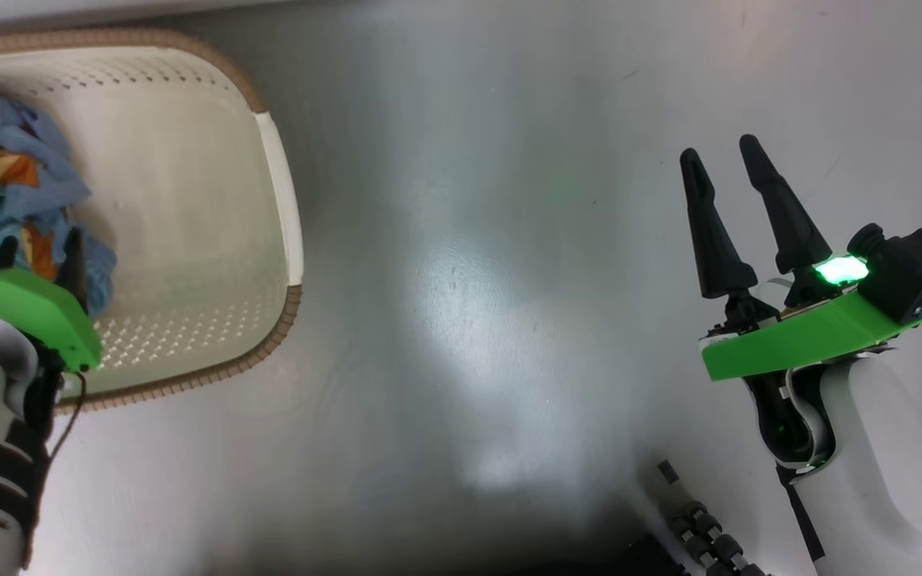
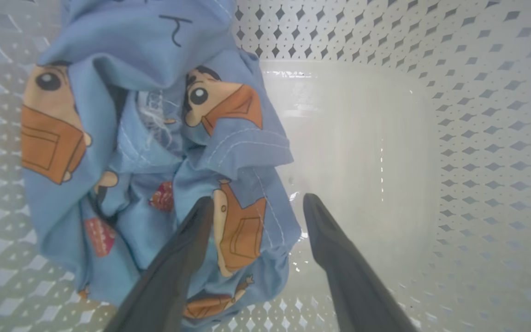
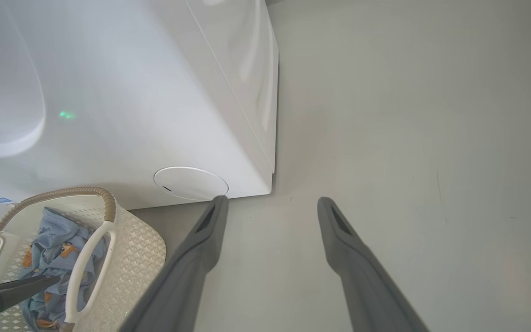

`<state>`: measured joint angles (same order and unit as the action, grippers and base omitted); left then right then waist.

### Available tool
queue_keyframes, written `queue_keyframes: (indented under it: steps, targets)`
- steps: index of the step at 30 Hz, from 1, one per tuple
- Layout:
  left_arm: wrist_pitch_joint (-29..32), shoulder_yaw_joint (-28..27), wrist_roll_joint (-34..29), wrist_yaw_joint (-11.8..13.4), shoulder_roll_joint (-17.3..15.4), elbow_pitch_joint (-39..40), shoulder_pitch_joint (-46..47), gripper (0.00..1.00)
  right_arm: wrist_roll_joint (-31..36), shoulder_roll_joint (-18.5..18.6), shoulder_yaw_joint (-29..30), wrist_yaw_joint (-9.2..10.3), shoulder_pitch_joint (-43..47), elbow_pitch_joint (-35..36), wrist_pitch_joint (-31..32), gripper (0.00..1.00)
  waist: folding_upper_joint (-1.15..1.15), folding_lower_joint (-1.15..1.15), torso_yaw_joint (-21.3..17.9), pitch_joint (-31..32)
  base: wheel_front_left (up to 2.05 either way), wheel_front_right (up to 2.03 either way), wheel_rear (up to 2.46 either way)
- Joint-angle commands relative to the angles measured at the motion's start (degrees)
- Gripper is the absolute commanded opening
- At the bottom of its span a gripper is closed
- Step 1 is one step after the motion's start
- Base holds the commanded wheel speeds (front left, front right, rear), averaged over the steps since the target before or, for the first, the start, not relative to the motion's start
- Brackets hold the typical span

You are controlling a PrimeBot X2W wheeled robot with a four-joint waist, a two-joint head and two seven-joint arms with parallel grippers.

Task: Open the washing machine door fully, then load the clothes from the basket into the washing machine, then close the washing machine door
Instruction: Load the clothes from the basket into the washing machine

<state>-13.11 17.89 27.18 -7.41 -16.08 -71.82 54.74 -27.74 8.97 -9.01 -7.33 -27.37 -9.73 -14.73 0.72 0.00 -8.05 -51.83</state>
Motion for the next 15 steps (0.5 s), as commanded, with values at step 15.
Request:
queue_keyframes:
  steps: [15]
  targets:
    - [-0.15, 1.67, 2.56, -0.08, -5.70, -1.49, 3.22, 1.00, 0.44, 0.34, -2.62, -0.16, 1.07, 2.02, -0.27, 1.00, 0.00, 0.00, -1.33, -2.99, 0.00, 0.00, 0.00]
